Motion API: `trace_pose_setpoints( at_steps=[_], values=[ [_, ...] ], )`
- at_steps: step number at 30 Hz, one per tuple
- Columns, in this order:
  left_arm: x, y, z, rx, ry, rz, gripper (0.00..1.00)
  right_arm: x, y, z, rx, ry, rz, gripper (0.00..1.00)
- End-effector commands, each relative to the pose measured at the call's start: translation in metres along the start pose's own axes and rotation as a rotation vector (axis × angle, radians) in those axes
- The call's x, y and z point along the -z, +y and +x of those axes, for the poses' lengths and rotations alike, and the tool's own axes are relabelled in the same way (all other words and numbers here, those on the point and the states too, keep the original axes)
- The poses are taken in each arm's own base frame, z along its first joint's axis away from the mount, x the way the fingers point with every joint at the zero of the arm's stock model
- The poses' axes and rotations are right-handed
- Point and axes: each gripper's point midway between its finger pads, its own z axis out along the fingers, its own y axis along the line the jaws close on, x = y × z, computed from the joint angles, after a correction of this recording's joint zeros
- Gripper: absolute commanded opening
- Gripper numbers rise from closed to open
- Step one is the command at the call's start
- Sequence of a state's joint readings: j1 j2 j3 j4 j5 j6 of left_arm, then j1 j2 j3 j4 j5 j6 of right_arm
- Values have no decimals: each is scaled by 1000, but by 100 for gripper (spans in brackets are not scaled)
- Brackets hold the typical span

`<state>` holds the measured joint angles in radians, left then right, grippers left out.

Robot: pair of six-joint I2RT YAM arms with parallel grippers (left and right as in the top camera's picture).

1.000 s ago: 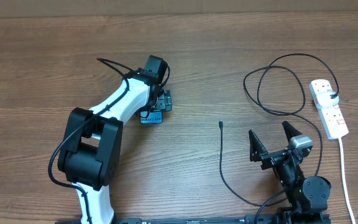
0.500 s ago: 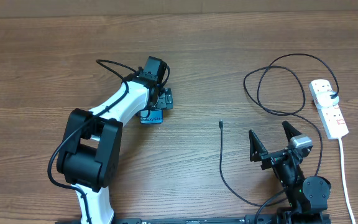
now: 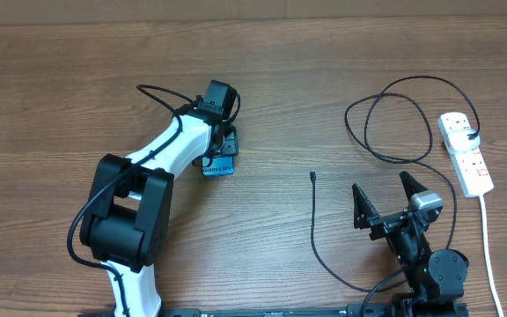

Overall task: Plug charger to phone and switch on socket
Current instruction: 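Close the left gripper on the phone and lift it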

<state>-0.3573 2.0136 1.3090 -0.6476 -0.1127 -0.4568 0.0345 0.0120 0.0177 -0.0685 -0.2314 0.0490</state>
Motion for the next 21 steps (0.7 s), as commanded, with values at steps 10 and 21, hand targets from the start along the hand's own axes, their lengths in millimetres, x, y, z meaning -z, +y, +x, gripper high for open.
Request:
trace_pose_setpoints(
  at_steps=[10, 21],
  values=[
    [-12, 16, 80, -28, 317, -22, 69, 0, 0, 2, -2, -3, 0, 100],
    [9, 18, 126, -9, 540, 0, 70, 0, 0, 2, -2, -3, 0, 100]
  ],
)
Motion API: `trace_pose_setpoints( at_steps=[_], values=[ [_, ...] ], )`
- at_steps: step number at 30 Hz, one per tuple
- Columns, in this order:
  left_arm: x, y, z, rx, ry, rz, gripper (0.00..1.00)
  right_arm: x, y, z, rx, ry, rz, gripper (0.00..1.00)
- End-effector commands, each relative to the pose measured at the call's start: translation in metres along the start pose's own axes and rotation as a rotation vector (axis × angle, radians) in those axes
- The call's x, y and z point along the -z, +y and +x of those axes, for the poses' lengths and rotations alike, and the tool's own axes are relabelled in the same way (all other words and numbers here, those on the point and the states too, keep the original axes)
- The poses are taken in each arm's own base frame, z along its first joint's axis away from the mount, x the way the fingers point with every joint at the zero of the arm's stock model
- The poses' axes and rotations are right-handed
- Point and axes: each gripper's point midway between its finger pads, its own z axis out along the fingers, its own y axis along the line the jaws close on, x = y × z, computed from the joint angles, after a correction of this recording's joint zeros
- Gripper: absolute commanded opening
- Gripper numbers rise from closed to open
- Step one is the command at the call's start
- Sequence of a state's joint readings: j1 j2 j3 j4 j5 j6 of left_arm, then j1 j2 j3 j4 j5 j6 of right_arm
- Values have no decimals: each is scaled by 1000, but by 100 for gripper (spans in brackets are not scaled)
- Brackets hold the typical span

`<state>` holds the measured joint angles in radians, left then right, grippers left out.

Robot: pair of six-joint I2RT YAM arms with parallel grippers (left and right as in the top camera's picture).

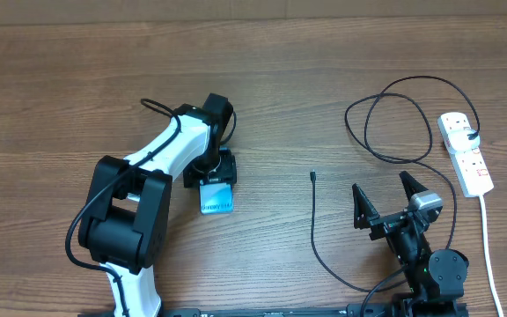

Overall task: Plug charger to phone and switch on socket
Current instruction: 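Close the left gripper on the phone and lift it, then tilt the held phone upright with the left gripper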

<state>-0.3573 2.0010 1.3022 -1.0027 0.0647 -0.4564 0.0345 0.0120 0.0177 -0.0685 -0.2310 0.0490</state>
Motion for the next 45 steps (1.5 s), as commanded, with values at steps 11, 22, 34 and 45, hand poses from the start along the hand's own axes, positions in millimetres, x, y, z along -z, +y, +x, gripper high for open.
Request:
trace_pose_setpoints(
  at_steps=[11, 22, 34, 45],
  values=[
    [-26, 1, 18, -4, 102, 16, 95, 0, 0, 2, -2, -3, 0, 100],
    [-27, -8, -1, -12, 26, 53, 100, 0, 0, 2, -2, -3, 0, 100],
    [-27, -10, -3, -1, 16, 59, 100, 0, 0, 2, -2, -3, 0, 100],
    [-27, -9, 4, -6, 40, 46, 99, 0, 0, 2, -2, -3, 0, 100]
  ],
)
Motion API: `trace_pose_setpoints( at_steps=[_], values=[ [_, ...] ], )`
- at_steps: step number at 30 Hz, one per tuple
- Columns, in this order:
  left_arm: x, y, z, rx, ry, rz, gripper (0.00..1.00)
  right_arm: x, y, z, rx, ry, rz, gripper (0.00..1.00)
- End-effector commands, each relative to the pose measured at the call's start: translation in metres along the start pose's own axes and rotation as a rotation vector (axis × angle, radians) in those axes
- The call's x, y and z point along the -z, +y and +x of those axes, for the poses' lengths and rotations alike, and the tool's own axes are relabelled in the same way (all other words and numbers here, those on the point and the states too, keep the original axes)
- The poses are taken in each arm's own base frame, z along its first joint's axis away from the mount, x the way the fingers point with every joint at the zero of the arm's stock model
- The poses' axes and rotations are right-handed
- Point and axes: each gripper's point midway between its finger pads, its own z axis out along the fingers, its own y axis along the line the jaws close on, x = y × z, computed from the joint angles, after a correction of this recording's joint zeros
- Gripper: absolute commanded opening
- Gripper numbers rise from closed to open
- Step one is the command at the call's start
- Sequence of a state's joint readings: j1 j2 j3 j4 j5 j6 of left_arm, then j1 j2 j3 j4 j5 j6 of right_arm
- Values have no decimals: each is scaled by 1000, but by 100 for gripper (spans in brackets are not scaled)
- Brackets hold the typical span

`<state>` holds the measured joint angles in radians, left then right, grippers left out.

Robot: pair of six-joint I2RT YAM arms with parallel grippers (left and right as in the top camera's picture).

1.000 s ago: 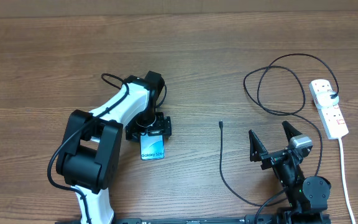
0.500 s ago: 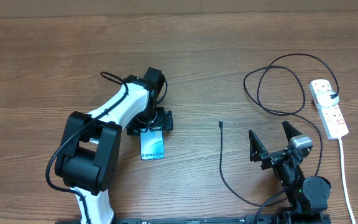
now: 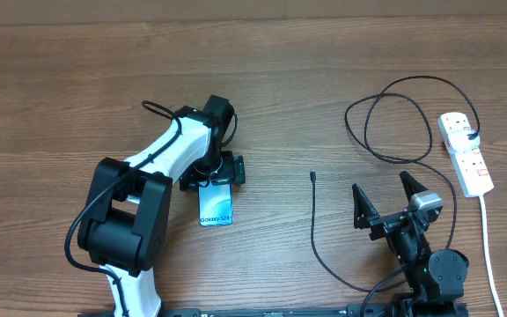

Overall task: Plug charger to phone and switch on socket
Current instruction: 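Tilt the held phone upright with the left gripper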

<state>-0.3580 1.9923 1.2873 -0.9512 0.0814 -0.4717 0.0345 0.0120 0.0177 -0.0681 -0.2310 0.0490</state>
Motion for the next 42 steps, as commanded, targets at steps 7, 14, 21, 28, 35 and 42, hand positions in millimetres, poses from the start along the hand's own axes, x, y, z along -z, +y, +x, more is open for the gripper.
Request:
trace_pose_setpoints(
  at_steps=[7, 14, 21, 28, 35, 42],
  values=[
    [-27, -7, 13, -35, 68, 6, 100, 0, 0, 2, -2, -3, 0, 100],
    [-27, -2, 2, -20, 19, -27, 100, 0, 0, 2, -2, -3, 0, 100],
    [-28, -2, 1, -15, 14, -24, 100, 0, 0, 2, -2, -3, 0, 100],
    [-27, 6, 18, -10, 84, -59, 93, 0, 0, 2, -2, -3, 0, 100],
    [-42, 14, 32, -13, 113, -64, 98, 0, 0, 2, -2, -3, 0, 100],
    [-45, 20, 45, -11, 153, -86, 89, 0, 0, 2, -2, -3, 0, 100]
  ],
)
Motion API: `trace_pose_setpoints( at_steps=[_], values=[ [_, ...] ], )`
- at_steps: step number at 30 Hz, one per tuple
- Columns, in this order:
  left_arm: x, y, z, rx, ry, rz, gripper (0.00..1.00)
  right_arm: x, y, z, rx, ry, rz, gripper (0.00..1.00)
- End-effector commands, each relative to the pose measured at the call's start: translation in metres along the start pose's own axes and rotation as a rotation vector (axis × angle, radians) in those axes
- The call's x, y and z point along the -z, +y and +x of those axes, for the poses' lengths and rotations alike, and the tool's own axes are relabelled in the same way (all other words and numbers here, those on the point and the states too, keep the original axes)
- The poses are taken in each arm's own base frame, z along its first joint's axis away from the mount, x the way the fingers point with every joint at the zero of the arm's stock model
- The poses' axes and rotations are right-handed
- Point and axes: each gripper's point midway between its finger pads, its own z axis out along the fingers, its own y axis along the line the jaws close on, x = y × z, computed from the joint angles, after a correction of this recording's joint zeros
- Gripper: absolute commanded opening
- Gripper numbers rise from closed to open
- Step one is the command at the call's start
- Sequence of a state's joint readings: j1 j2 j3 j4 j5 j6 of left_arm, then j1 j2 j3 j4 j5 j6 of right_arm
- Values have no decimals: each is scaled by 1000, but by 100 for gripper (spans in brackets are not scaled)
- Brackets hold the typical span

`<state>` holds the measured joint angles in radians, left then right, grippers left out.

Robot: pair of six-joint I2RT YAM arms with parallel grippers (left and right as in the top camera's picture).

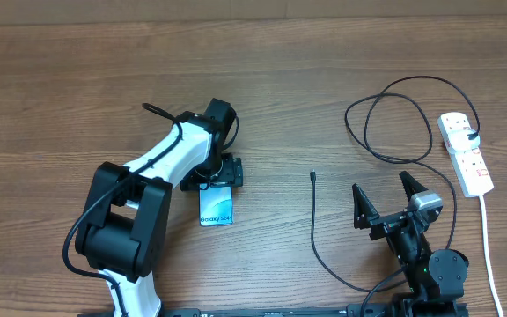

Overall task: Plug charger to phone and switch on socket
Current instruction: 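Tilt the held phone upright with the left gripper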

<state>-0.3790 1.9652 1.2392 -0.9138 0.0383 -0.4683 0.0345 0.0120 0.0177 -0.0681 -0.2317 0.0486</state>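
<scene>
The phone (216,208) lies flat on the table with its blue screen up and its long side running toward the front edge. My left gripper (212,173) is open over the phone's far end, one finger on each side. The black charger cable's plug tip (313,176) lies loose on the wood to the right of the phone. The cable (385,106) loops back to the white socket strip (466,154) at the right edge. My right gripper (384,195) stands open and empty near the front, right of the plug tip.
The strip's white mains lead (488,246) runs down the right side to the front edge. A long run of black cable (317,242) curves between the phone and the right arm's base (434,269).
The phone has not moved. My left arm has shifted slightly, and its gripper is still open over the phone's far end. The right arm, cable and strip are unchanged.
My left gripper first held the phone tilted at the middle left of the table. It then held it a little nearer the front. At the last earlier moment the phone lay flat with the gripper open above it, and it stays so now. The right arm has stayed still.
</scene>
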Motion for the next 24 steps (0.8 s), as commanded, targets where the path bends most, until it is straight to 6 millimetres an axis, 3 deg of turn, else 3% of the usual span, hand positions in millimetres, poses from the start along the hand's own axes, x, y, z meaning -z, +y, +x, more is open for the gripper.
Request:
trace_pose_setpoints(
  at_steps=[1, 12, 24],
  values=[
    [-41, 16, 44, 10, 193, -53, 89, 0, 0, 2, -2, -3, 1, 100],
    [-40, 18, 48, 19, 212, -64, 92, 0, 0, 2, -2, -3, 1, 100],
    [-40, 28, 44, 50, 185, -122, 88, 0, 0, 2, -2, -3, 1, 100]
  ],
)
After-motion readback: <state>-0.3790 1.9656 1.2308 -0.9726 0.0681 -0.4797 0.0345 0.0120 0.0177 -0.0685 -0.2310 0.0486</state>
